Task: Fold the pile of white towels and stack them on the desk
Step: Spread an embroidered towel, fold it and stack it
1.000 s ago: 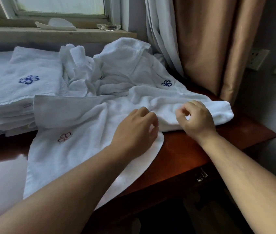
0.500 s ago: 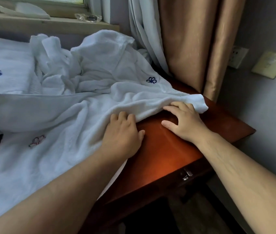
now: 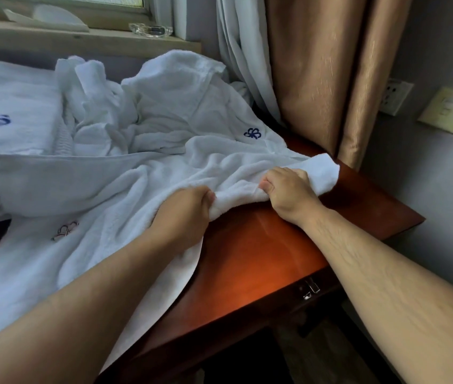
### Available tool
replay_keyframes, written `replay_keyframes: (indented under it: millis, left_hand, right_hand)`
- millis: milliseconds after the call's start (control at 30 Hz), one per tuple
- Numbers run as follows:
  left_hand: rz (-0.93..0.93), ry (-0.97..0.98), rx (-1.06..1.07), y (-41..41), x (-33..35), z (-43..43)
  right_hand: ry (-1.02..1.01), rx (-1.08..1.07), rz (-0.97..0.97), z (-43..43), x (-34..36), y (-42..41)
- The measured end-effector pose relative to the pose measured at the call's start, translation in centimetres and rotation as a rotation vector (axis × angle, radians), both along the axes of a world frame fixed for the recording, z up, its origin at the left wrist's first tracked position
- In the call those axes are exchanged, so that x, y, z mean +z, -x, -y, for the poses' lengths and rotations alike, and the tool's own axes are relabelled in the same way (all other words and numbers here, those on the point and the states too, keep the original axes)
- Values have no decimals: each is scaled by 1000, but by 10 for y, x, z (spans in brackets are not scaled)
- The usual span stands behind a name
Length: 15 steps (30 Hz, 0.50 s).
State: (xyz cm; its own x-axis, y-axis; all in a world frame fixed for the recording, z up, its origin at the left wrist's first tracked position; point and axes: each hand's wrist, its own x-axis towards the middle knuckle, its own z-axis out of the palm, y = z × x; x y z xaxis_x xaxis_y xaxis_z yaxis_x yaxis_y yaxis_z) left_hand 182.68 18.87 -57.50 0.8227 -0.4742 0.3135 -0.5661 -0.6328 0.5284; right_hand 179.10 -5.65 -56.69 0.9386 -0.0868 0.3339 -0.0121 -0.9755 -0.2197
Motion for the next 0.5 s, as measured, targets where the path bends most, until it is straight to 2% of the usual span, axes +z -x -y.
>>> replay_keyframes:
  millis: [67, 133, 200, 267, 333, 367, 433, 467, 500]
  left_hand:
    - [-63, 111, 38, -2, 4, -2]
    - [-96, 201, 60, -3, 10, -7]
    - [-86, 270, 53, -2, 16, -10]
    - [-70, 358, -5, 0, 25, -13]
    - [-153, 327, -118, 1, 33, -19]
    - [-248, 207, -185, 3, 37, -23]
    - [-482, -172, -282, 8, 46, -30]
    - [-555, -275, -308, 9, 49, -33]
    - [-565, -258, -326, 7, 51, -34]
  right_hand:
    - [-207, -53, 66, 0, 4, 7]
    - [-360, -105, 215, 4, 15, 10]
    - [-389, -157, 375, 9, 30, 12]
    - [-419, -153, 381, 11, 44, 15]
    - [-497, -90, 235, 10, 51, 19]
    - [-529, -55, 115, 10, 53, 21]
    - [-490, -31, -216, 13, 57, 24]
    - [-456, -46, -377, 13, 58, 26]
    - [-437, -62, -469, 13, 59, 27]
